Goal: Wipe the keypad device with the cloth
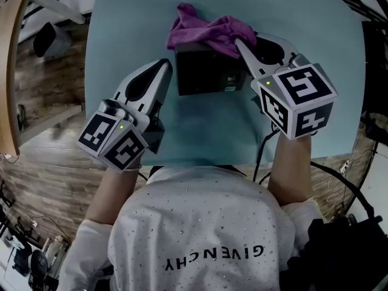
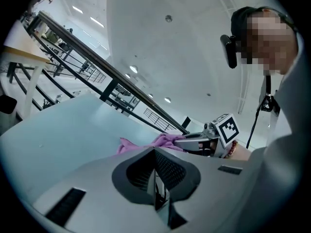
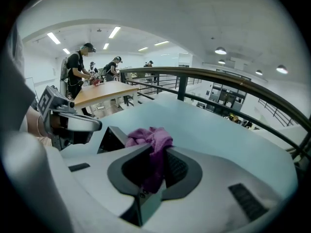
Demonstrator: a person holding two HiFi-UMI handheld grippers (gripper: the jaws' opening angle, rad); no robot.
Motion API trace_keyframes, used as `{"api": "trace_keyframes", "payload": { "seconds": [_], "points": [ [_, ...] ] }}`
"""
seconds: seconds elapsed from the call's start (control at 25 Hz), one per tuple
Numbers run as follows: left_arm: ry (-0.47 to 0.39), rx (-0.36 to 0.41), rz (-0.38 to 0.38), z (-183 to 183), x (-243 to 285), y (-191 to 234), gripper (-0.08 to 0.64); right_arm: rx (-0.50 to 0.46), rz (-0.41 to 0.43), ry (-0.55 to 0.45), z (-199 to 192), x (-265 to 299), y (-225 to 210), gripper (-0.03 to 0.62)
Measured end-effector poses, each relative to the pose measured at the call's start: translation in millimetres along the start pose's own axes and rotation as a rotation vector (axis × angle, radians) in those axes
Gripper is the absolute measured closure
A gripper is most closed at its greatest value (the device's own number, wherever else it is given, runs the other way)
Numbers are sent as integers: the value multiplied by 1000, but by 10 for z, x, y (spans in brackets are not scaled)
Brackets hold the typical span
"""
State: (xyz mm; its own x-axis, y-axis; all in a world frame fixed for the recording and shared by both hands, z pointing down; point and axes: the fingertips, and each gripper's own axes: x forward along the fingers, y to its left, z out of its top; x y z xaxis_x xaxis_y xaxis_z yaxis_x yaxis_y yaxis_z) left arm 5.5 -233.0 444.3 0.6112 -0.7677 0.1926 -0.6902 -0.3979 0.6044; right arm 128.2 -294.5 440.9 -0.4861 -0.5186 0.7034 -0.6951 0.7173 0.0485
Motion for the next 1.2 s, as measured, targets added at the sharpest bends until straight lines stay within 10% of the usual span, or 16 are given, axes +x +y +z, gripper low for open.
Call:
{"api": "trace_keyframes", "payload": {
  "seconds": [0.52, 0.84, 1.2],
  "points": [
    [-20, -3, -2, 99, -185, -129, 560, 32, -273, -55, -101, -376, -578, 548],
    [-25, 15, 9, 171, -182, -179, 558, 543, -53, -238, -343, -278, -376, 550],
    [-6, 5, -9, 53, -287, -178, 558, 612, -51, -263, -480, -261, -303, 549]
  ]
}}
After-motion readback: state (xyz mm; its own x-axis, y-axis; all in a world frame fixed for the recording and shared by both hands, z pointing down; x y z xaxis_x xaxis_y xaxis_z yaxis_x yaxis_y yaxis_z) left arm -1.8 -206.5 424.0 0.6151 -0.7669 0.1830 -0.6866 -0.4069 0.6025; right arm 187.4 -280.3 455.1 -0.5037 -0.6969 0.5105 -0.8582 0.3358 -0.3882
